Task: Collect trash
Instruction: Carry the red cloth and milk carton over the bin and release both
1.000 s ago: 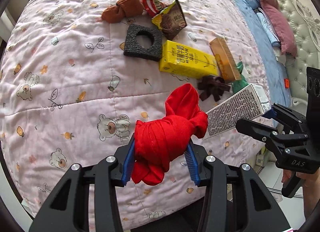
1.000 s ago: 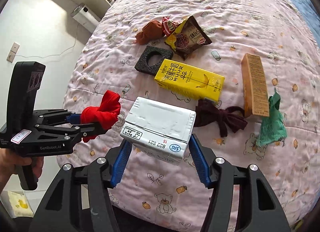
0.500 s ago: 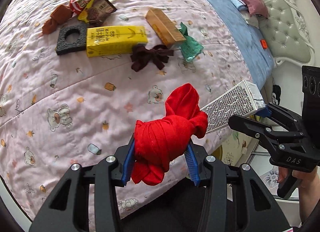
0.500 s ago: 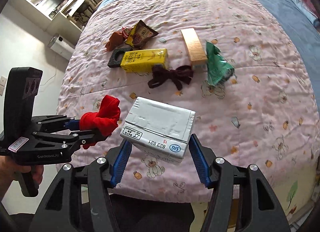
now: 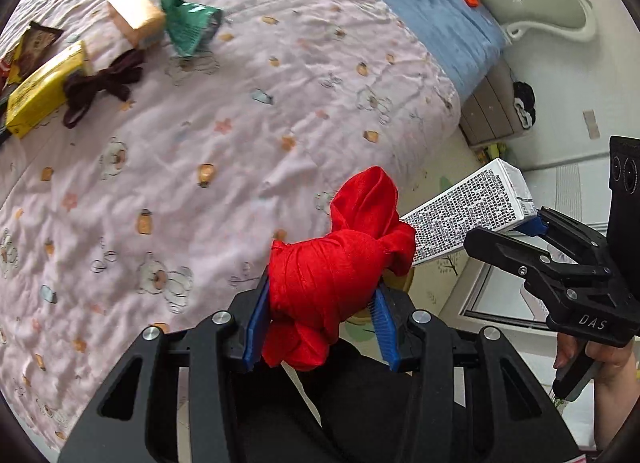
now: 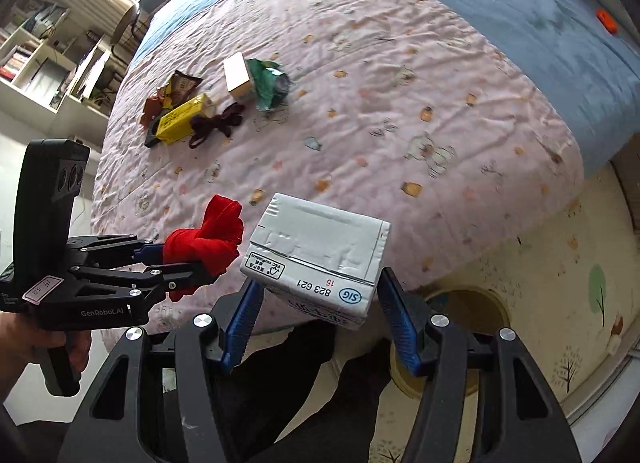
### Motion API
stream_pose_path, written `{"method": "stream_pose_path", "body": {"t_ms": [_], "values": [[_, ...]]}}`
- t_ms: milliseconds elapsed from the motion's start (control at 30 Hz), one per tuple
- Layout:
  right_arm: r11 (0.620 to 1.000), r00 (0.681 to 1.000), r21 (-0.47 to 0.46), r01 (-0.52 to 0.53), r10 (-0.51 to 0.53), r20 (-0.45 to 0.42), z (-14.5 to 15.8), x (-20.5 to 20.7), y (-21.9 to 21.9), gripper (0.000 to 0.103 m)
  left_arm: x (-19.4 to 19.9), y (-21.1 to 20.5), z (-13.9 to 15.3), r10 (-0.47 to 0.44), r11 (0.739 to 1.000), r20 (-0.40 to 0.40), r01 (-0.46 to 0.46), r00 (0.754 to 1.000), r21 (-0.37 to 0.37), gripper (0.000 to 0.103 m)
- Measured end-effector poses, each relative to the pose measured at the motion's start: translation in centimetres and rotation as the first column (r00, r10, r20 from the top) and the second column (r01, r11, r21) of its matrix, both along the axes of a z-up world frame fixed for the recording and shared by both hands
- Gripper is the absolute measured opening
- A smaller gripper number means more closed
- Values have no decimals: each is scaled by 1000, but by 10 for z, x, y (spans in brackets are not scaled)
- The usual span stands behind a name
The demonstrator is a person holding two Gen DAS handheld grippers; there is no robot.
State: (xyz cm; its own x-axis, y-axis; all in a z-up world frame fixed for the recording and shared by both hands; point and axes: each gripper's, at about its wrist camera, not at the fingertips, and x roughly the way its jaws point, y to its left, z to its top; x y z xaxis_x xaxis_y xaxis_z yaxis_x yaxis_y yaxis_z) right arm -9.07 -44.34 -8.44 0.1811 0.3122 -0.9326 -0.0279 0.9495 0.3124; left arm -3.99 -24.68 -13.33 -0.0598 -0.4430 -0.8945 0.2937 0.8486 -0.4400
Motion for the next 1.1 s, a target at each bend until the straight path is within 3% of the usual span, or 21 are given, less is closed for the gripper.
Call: {"method": "stream_pose_path", "body": {"t_ms": [233,467,767,800,833,900,1100], "values": [[987,986,-16,160,-160,-52,-16,-68,-81,58,-37,-90,-13,-166,986,-31,166,986,0,45],[962,957,-35,269,-272,-100,-37,-121,-134,58,-77,-173,-30,-333,942,-50,335,941,18,45],[948,940,-48,314,-318,-123,-55,-155,-174,59,-99,-232,-51,-402,915,-102,404,910,-1,46],[947,938,-51,318,-322,-125,-56,-157,-178,59,-100,-235,-52,-409,912,-106,410,907,-4,50],[944,936,-55,324,-329,-126,-56,-159,-181,60,-100,-238,-55,-413,909,-108,416,904,8,61],[939,932,-66,338,-344,-118,-57,-163,-188,65,-101,-246,-56,-422,904,-114,426,899,17,74],[927,918,-54,371,-375,-127,-59,-169,-204,65,-101,-255,-58,-438,896,-114,443,892,28,75]]}}
